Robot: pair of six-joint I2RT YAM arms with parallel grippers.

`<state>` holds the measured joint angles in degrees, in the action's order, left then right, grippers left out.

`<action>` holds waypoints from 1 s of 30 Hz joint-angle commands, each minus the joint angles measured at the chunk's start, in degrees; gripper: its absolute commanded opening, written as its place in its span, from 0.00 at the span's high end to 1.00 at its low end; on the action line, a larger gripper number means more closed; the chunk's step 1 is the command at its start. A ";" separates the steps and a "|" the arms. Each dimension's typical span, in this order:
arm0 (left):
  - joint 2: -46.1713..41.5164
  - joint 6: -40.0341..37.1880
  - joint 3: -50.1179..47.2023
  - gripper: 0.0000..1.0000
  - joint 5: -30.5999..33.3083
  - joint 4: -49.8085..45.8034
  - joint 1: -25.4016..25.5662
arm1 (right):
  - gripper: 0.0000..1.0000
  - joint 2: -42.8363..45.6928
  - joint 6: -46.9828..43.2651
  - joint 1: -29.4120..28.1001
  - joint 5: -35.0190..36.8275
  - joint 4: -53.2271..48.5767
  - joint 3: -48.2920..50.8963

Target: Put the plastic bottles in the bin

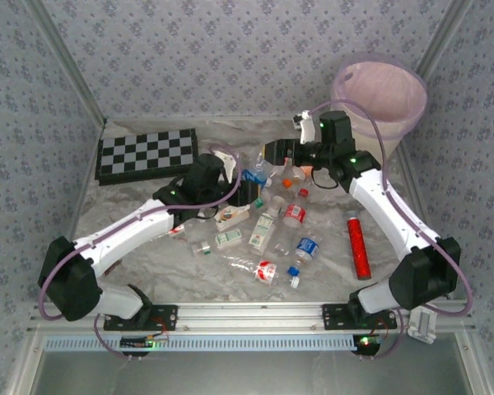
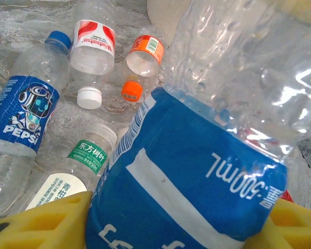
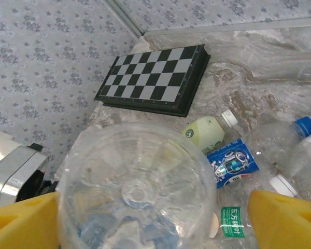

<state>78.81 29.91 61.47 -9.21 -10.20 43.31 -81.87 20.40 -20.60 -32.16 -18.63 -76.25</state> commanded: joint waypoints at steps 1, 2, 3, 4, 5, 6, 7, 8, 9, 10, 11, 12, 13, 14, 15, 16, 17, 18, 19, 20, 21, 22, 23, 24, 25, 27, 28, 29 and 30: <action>0.56 0.03 2.73 0.45 -0.11 2.55 0.70 | 0.18 -0.22 0.24 0.66 -1.38 -0.08 -1.52; 0.91 -0.18 2.84 0.45 -0.19 2.72 0.84 | 0.22 -0.27 0.34 0.79 -1.62 0.30 -1.26; 1.25 -0.43 3.01 0.45 -0.11 2.71 1.10 | 0.27 -0.34 0.34 0.90 -1.68 0.62 -0.97; 1.45 -0.39 3.12 0.44 -0.10 2.64 1.22 | 0.32 -0.36 0.34 0.95 -1.63 0.46 -0.98; 1.69 -0.22 3.21 0.43 -0.10 2.59 1.25 | 0.34 -0.19 0.34 1.08 -1.45 0.18 -0.97; 1.79 0.05 3.26 0.42 -0.15 2.47 1.33 | 0.36 0.02 0.34 1.23 -1.27 -0.12 -1.05; 1.63 0.10 3.30 0.41 -0.10 2.47 1.42 | 0.37 0.34 0.13 1.33 -1.15 -0.21 -1.15; 1.61 0.06 3.30 0.40 -0.06 2.42 1.42 | 0.38 0.56 -0.20 1.52 -0.91 -0.57 -1.40; 1.51 -0.09 3.45 0.37 0.30 2.09 1.31 | 0.39 0.78 -0.80 1.75 -0.23 -1.14 -1.87; 1.39 -0.37 3.92 0.34 1.03 1.16 1.34 | 0.40 1.06 -1.68 2.05 0.63 -2.00 -2.80; 1.29 -0.70 4.48 0.30 1.77 0.05 1.34 | 0.41 1.29 -2.73 2.37 1.41 -3.33 -3.94; 1.33 -1.05 5.28 0.24 2.67 -1.58 1.34 | 0.42 1.56 -4.17 2.93 2.71 -4.95 -5.43; 1.40 -1.53 6.02 0.17 3.41 -3.28 1.34 | 0.43 2.08 -5.78 3.55 4.42 -6.25 -7.03; 1.34 -1.96 6.43 0.13 3.73 -4.37 1.32 | 0.44 2.63 -7.11 4.31 6.21 -7.34 -8.38; 1.11 -2.34 6.56 0.08 4.00 -5.41 1.34 | 0.46 3.24 -8.53 5.31 8.41 -8.38 -10.14; 0.79 -2.49 6.40 0.05 4.32 -6.12 1.39 | 0.47 3.72 -9.68 6.49 10.45 -9.32 -12.03; 0.42 -2.33 6.02 0.04 4.73 -6.74 1.33 | 0.47 3.89 -10.67 7.66 12.12 -10.40 -13.91; -0.13 -2.25 5.57 0.04 5.28 -7.53 1.31 | 0.47 4.01 -11.59 9.23 14.07 -11.74 -16.38; -0.82 -2.14 5.16 0.03 5.87 -8.32 1.34 | 0.49 4.04 -12.45 11.01 16.05 -12.94 -18.76; -1.22 -2.06 4.59 0.03 6.51 -8.85 1.38 | 0.49 3.98 -12.97 12.47 17.81 -13.62 -20.81; -2.05 -2.05 3.88 0.03 7.24 -9.25 1.38 | 0.50 3.82 -13.02 13.96 19.68 -13.96 -22.96; -2.77 -2.05 3.13 0.03 8.09 -9.53 1.30 | 0.50 3.82 -12.95 15.43 22.28 -13.98 -24.74; -3.31 -2.05 2.57 0.03 8.84 -9.79 1.34 | 0.50 3.76 -13.22 16.41 24.81 -13.86 -26.16; -3.84 -1.97 2.01 0.03 9.51 -10.16 1.25 | 0.51 3.70 -14.03 17.35 27.49 -13.62 -27.70; -4.14 -1.88 1.60 0.03 9.87 -10.33 1.11 | 0.52 3.51 -14.61 18.36 29.55 -13.11 -29.06; -4.37 -2.05 1.03 0.03 9.60 -10.07 0.96 | 0.57 3.28 -15.70 20.28 31.67 -11.59 -30.78; -4.24 -2.14 0.89 0.03 9.46 -9.93 0.97 | 0.58 2.78 -16.49 21.19 33.46 -11.05 -31.89; -4.04 -2.09 0.91 0.03 9.29 -10.01 0.98 | 0.59 2.19 -16.87 21.79 35.16 -11.31 -33.12; -3.84 -2.05 0.99 0.03 9.10 -10.26 0.99 | 0.61 1.41 -17.74 22.51 36.99 -11.42 -34.43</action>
<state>75.53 28.56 62.46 -0.75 -19.46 44.58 -79.11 6.00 0.45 -3.05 -30.11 -107.53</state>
